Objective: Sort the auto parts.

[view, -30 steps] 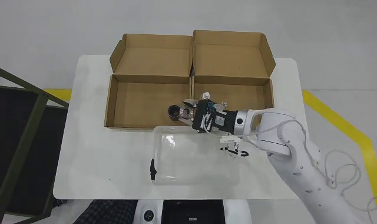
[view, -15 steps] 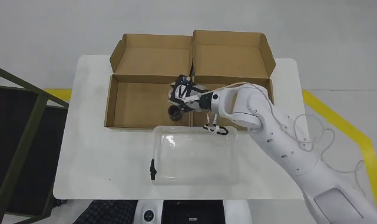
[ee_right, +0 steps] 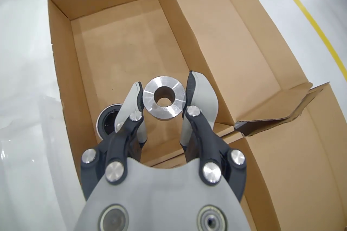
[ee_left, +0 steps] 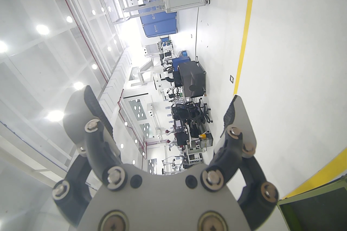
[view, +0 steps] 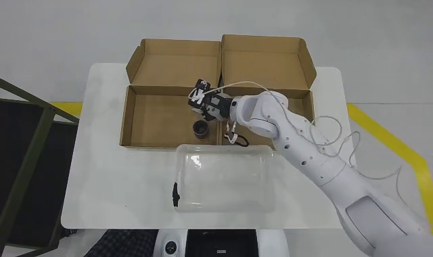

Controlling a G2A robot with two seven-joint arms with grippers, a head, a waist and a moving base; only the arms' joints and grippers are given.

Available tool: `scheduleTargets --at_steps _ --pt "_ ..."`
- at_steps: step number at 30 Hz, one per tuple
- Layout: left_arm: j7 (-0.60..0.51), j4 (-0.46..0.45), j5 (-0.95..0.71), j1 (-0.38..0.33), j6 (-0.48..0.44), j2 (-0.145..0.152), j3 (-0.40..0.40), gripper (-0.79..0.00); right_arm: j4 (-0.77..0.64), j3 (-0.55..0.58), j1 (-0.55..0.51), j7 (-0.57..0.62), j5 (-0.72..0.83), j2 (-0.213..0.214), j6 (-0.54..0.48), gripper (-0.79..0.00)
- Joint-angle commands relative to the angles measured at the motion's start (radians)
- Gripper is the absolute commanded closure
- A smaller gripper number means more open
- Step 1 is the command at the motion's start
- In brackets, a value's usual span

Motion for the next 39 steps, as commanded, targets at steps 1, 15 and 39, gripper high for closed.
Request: scheduleTargets --at_steps 1,15,39 --pt "0.0 0.0 0.0 0.0 0.0 0.0 0.0 -0.785 0.024 -0.011 0.006 -0.002 -0.005 -0.009 0.015 0.0" --pt "0.0 0.0 0.0 0.0 0.0 0.0 0.0 -0.785 0.103 -0.05 0.019 0.022 -0.05 -0.06 0.094 -0.034" --pt "0.0 0.0 0.0 0.0 0.0 0.0 0.0 -0.785 0.082 -0.013 0.005 0.058 -0.105 -0.093 0.088 -0.369"
